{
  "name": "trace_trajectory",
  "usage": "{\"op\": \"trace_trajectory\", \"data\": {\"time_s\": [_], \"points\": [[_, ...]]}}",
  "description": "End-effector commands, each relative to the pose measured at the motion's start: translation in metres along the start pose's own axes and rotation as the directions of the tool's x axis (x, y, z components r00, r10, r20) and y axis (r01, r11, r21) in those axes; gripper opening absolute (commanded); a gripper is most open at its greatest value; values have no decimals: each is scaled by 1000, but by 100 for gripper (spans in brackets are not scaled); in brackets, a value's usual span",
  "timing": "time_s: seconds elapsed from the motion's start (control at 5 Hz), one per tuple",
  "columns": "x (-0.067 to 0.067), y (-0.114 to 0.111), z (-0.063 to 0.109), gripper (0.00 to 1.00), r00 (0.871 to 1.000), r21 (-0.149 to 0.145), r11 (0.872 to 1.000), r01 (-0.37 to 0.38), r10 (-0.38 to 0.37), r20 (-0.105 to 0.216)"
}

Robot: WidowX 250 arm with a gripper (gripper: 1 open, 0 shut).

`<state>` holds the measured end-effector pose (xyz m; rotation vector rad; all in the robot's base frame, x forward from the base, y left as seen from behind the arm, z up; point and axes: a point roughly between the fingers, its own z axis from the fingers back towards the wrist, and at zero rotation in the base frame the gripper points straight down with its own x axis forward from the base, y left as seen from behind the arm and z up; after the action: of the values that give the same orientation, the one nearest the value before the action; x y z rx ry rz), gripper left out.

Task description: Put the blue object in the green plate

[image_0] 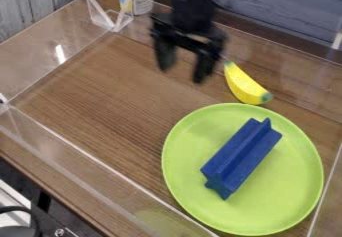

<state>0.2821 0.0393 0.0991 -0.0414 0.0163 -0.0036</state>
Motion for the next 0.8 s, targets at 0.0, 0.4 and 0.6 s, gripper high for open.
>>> {"op": "trace_trajectory", "data": {"time_s": [0.0,0.4,0.6], "points": [[12,8,25,100,995,36,999,-5,1,100],[27,-1,20,100,993,39,999,29,-33,117],[37,-12,14,100,991,39,998,54,-58,118]]}}
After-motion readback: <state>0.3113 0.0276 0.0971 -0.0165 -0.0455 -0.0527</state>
